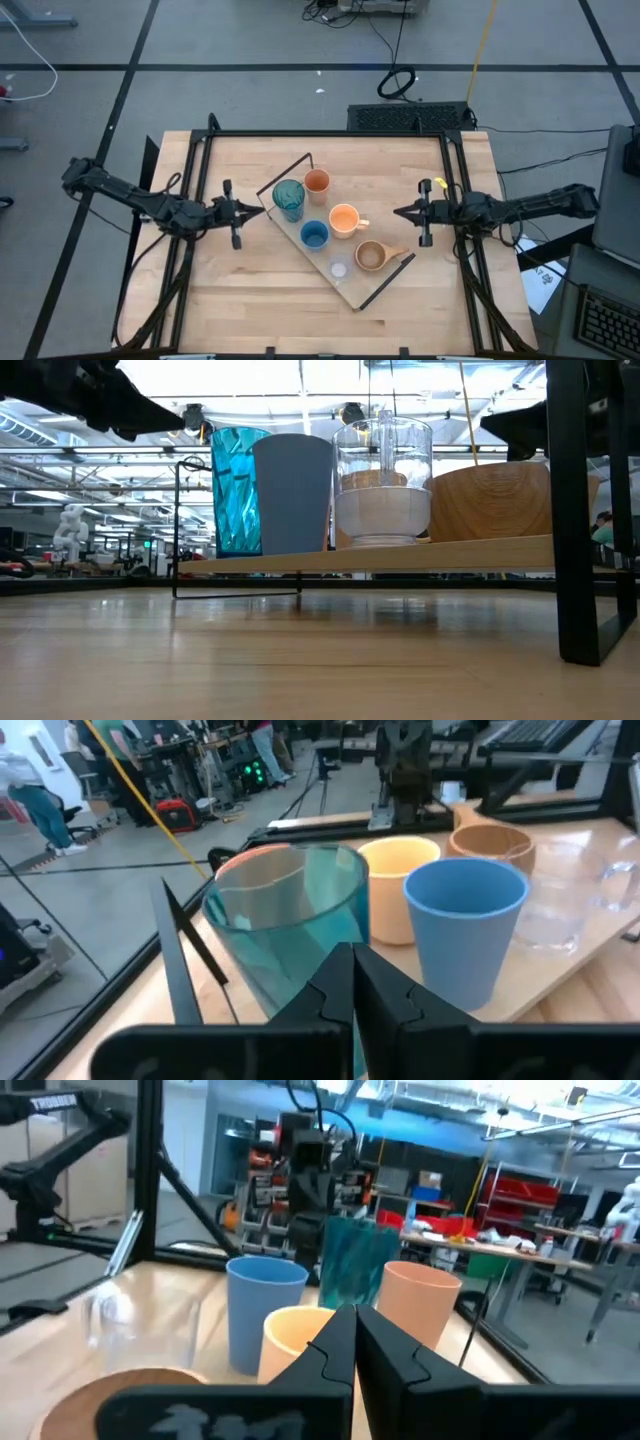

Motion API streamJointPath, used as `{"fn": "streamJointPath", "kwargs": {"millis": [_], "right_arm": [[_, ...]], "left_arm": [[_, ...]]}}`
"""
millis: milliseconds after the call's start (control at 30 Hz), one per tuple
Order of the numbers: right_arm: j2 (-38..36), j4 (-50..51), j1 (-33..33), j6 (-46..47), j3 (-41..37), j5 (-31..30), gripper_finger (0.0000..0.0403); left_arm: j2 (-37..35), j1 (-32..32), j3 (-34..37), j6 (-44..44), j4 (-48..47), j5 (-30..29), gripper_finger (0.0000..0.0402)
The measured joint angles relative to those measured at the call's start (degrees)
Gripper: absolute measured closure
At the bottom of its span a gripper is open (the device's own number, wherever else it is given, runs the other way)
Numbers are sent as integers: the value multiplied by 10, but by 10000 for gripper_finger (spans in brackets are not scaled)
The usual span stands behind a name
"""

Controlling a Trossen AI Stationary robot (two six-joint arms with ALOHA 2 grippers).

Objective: Stack small to large cups/mugs on shelf
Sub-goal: Return to Home Position

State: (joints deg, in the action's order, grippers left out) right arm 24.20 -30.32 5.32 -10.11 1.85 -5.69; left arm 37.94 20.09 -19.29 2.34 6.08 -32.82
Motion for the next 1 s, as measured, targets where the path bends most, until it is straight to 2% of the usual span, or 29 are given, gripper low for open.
{"fn": "streamJointPath", "kwargs": {"millis": [333, 833, 1000], "right_arm": [[-49, 47, -4, -16, -8, 0, 403], [-182, 207, -4, 3, -10, 1, 403], [-220, 245, -4, -3, -10, 2, 403]], "left_arm": [[-9, -3, 0, -5, -12, 0, 391], [-9, 0, 0, -12, -31, 1, 399], [-9, 0, 0, -16, -31, 2, 389]]}}
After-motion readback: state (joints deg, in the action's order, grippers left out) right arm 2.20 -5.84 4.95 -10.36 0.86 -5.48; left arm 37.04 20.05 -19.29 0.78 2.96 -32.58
